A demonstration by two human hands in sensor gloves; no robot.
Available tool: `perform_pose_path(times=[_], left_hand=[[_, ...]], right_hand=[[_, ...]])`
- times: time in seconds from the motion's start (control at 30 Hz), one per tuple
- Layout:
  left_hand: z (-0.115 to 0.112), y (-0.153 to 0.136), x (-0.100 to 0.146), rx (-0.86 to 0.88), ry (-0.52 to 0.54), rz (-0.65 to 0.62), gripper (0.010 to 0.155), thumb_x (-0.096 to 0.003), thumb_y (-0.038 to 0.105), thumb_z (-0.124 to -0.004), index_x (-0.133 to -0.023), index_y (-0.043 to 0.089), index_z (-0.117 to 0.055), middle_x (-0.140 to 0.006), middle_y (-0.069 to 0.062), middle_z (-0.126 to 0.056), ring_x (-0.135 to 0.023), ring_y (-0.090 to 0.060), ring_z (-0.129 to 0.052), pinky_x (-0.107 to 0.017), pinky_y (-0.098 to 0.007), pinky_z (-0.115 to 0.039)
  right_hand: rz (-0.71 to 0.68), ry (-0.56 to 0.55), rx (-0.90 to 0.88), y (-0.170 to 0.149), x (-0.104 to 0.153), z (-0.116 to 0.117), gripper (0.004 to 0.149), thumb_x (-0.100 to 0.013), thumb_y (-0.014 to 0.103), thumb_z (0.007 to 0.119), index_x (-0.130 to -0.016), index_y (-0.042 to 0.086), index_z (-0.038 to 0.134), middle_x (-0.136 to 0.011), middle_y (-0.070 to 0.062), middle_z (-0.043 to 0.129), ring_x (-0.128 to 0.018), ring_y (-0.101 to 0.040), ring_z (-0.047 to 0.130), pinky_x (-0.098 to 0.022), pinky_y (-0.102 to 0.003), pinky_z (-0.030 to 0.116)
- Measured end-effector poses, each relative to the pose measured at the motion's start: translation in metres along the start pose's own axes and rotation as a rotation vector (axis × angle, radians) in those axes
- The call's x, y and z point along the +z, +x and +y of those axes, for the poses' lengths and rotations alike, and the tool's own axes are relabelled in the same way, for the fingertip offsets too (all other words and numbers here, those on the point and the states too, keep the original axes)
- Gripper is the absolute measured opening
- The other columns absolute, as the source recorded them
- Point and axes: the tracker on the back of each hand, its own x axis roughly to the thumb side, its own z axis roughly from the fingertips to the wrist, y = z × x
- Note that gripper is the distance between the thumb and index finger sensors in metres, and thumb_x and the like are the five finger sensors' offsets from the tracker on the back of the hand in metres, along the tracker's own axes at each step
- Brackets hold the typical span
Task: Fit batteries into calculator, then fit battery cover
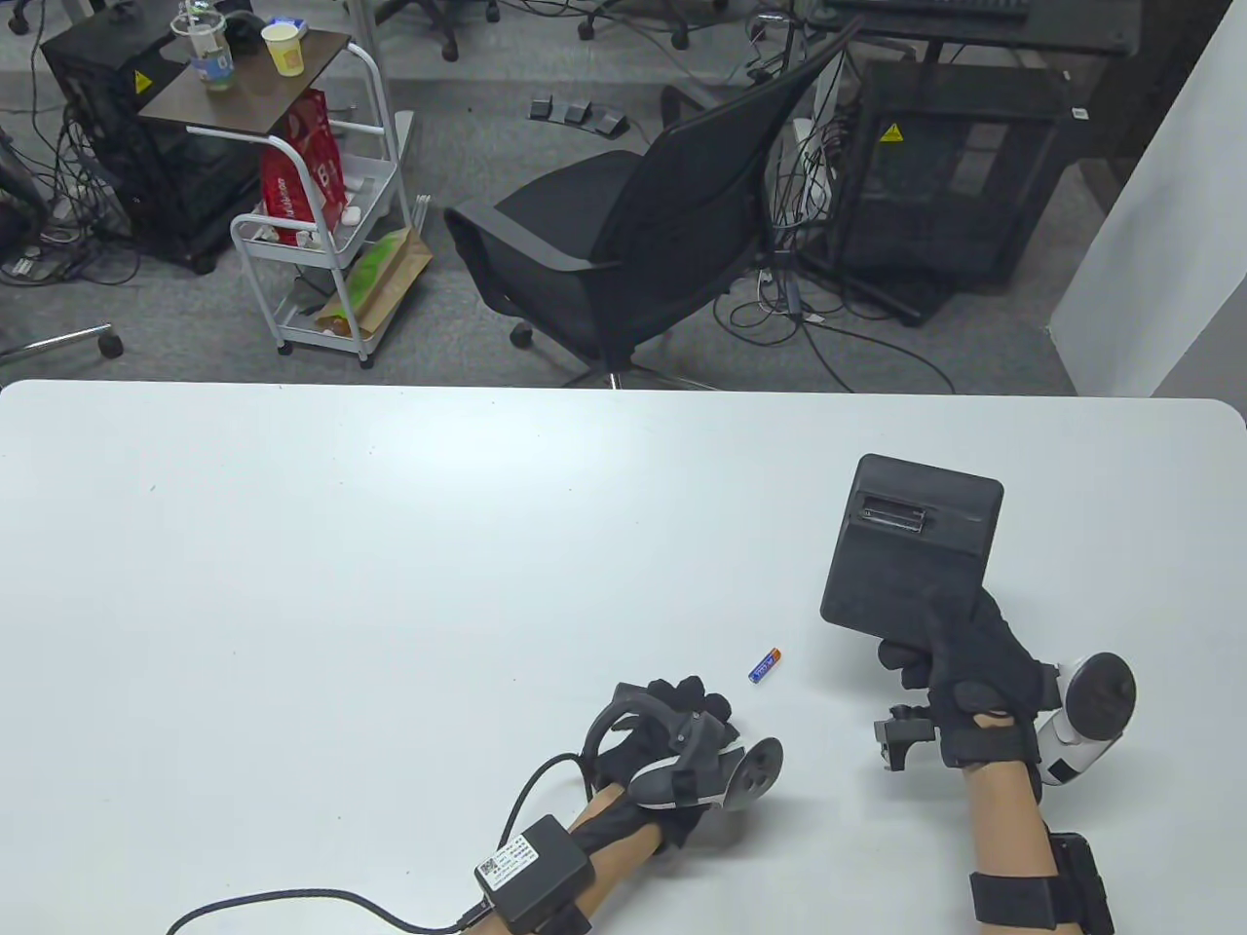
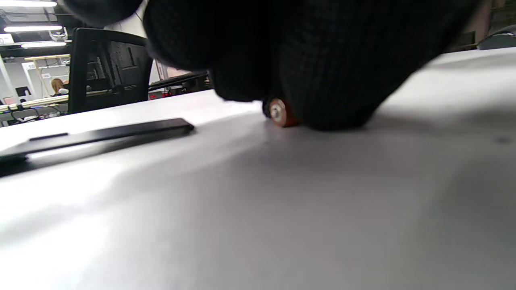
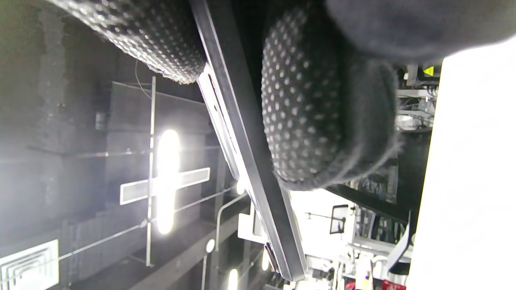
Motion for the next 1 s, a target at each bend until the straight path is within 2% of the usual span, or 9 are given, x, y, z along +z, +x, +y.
perform_pose_path(times=[0.13, 0.23, 0.33, 0.5, 0.63, 0.77, 1.0], left_hand=[[-0.003, -0.002, -0.002, 0.023, -0.052, -0.012, 0.051, -0.0356, 0.046, -0.098, -0.080, 0.021, -0.094, -0.084, -0.004, -0.088, -0.069, -0.027, -0.084, -0.056, -0.050, -0.067], [-0.002, -0.004, 0.000, 0.045, -0.044, -0.006, 0.052, -0.0362, 0.047, -0.096, -0.080, 0.020, -0.092, -0.086, -0.005, -0.086, -0.071, -0.028, -0.082, -0.057, -0.052, -0.065], [0.010, -0.008, 0.005, 0.047, 0.022, 0.021, 0.052, -0.0358, 0.047, -0.094, -0.080, 0.021, -0.089, -0.090, -0.005, -0.084, -0.074, -0.029, -0.081, -0.056, -0.052, -0.066], [0.033, -0.023, 0.019, 0.160, 0.131, 0.087, 0.051, -0.0376, 0.044, -0.089, -0.081, 0.019, -0.084, -0.094, -0.010, -0.082, -0.078, -0.031, -0.085, -0.054, -0.052, -0.069], [0.043, -0.042, 0.027, 0.225, 0.178, 0.141, 0.050, -0.0391, 0.044, -0.086, -0.083, 0.021, -0.078, -0.087, -0.008, -0.090, -0.071, -0.027, -0.094, -0.051, -0.050, -0.073], [0.055, -0.062, 0.035, 0.289, 0.312, 0.167, 0.050, -0.0362, 0.044, -0.089, -0.081, 0.023, -0.081, -0.072, -0.002, -0.102, -0.055, -0.020, -0.103, -0.046, -0.047, -0.078], [0.070, -0.088, 0.051, 0.447, 0.486, 0.204, 0.047, -0.0350, 0.043, -0.093, -0.076, 0.023, -0.082, -0.070, -0.002, -0.102, -0.053, -0.019, -0.102, -0.046, -0.047, -0.079]], right_hand=[[0.000, 0.005, 0.001, 0.000, 0.000, 0.001, 0.053, -0.048, 0.037, 0.081, -0.084, -0.002, 0.074, -0.054, -0.021, 0.101, -0.022, -0.034, 0.106, -0.006, -0.033, 0.088], [-0.004, 0.012, 0.009, 0.001, 0.000, 0.001, 0.054, -0.048, 0.037, 0.081, -0.084, -0.002, 0.074, -0.054, -0.021, 0.101, -0.022, -0.034, 0.106, -0.006, -0.033, 0.088], [-0.009, 0.013, 0.007, 0.002, 0.000, 0.001, 0.054, -0.048, 0.037, 0.081, -0.084, -0.002, 0.074, -0.054, -0.021, 0.101, -0.022, -0.034, 0.106, -0.006, -0.033, 0.088], [-0.017, 0.026, 0.007, 0.003, 0.000, 0.003, 0.054, -0.048, 0.037, 0.081, -0.084, -0.002, 0.074, -0.054, -0.021, 0.101, -0.022, -0.034, 0.106, -0.006, -0.033, 0.088], [-0.025, 0.049, 0.015, 0.006, 0.001, 0.007, 0.053, -0.048, 0.037, 0.081, -0.084, -0.002, 0.074, -0.054, -0.021, 0.101, -0.022, -0.033, 0.106, -0.006, -0.032, 0.088], [-0.033, 0.076, 0.017, 0.009, 0.003, 0.012, 0.054, -0.048, 0.037, 0.081, -0.084, -0.002, 0.074, -0.054, -0.021, 0.101, -0.022, -0.033, 0.106, -0.006, -0.032, 0.088], [-0.042, 0.167, 0.041, 0.012, 0.007, 0.030, 0.054, -0.048, 0.037, 0.081, -0.085, -0.002, 0.074, -0.054, -0.021, 0.101, -0.022, -0.033, 0.106, -0.006, -0.032, 0.088]])
